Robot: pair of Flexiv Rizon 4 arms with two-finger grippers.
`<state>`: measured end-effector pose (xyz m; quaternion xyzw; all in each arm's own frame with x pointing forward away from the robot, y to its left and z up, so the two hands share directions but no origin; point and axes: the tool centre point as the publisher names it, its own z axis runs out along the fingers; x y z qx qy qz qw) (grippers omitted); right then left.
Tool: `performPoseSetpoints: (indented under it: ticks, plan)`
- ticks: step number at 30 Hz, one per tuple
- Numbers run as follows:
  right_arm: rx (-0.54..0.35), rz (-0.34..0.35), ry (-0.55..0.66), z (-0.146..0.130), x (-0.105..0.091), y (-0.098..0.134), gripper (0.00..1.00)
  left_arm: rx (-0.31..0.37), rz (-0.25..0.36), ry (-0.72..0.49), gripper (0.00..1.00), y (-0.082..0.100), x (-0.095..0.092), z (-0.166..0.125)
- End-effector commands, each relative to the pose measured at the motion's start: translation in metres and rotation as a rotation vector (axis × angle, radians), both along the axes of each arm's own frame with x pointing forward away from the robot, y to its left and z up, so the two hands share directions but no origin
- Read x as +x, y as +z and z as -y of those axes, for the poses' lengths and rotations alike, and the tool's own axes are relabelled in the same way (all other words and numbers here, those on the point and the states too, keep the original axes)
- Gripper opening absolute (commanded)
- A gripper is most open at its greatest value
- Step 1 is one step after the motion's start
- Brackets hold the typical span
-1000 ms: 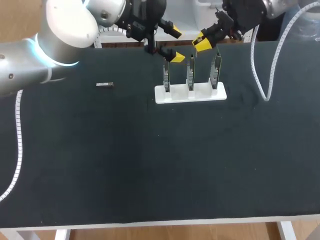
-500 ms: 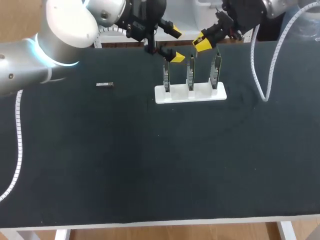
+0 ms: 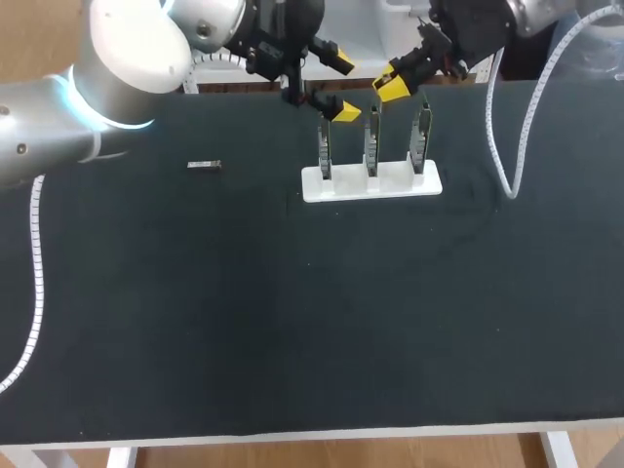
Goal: Pick up the optical module with the left hand, and insert it into the network port with the right hand.
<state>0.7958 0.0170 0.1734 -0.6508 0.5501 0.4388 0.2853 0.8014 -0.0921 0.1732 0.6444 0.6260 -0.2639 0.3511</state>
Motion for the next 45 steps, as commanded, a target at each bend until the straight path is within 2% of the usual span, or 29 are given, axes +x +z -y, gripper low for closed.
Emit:
performPoseSetpoints:
  ticks: [1,20,33,45]
  plan:
    - [-0.004,-0.026,0.042,0.0,0.011,0.0,0.0,0.004,-0.001,0.003,1.0,0.001,-0.001,0.0]
    - [-0.011,-0.059,0.042,0.0,0.017,-0.01,0.0,0.004,-0.001,0.003,1.0,0.001,-0.001,0.0]
    - [-0.013,-0.036,0.062,-0.005,0.021,-0.001,0.0,0.004,-0.001,0.003,1.0,0.001,-0.001,0.0]
    - [-0.027,-0.049,0.066,-0.01,0.03,-0.006,0.0,0.004,-0.001,0.003,1.0,0.001,-0.001,0.0]
